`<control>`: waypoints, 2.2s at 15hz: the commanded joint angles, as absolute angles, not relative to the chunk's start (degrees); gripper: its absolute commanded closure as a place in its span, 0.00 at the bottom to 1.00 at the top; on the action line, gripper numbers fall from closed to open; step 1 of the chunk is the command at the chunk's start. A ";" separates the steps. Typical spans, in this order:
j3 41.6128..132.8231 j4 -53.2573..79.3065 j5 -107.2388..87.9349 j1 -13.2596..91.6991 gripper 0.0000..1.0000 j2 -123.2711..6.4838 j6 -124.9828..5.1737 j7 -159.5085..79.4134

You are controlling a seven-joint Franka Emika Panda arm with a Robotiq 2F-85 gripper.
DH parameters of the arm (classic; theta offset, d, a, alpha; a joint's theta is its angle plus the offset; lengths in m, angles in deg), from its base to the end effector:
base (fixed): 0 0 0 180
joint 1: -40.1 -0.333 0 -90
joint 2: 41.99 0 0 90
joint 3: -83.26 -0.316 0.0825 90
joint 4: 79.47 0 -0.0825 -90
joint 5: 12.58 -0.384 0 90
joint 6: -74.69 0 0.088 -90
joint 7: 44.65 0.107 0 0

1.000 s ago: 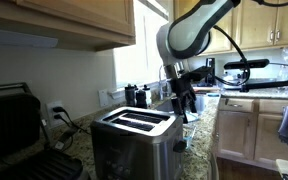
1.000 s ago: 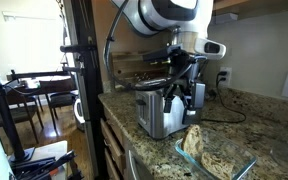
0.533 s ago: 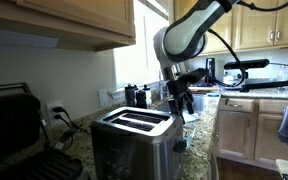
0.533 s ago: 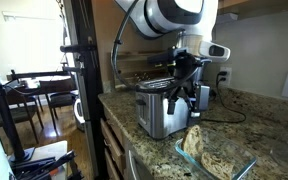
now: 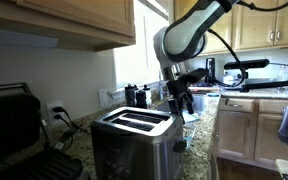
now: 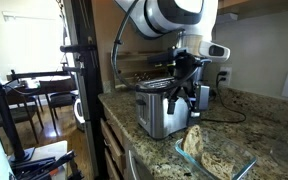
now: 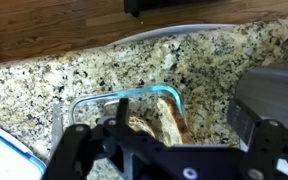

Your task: Put the bread in the toaster

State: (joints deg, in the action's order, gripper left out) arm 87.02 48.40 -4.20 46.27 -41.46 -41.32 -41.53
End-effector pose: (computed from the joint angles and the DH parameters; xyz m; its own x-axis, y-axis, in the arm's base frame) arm 0.4916 -0.0946 0.3607 0.9681 -0.1592 -0.1936 -0.1364 -0.9826 0.1260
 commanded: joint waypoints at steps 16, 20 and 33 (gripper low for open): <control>88.80 36.01 -4.59 46.38 0.00 -54.95 -39.98 -43.17; 88.95 33.86 -4.96 46.37 0.00 -57.18 -39.35 -43.14; 88.41 33.53 -6.74 46.30 0.00 -57.66 -38.03 -44.18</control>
State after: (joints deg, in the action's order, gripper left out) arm 88.44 34.15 -5.19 46.28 -57.88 -40.28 -42.69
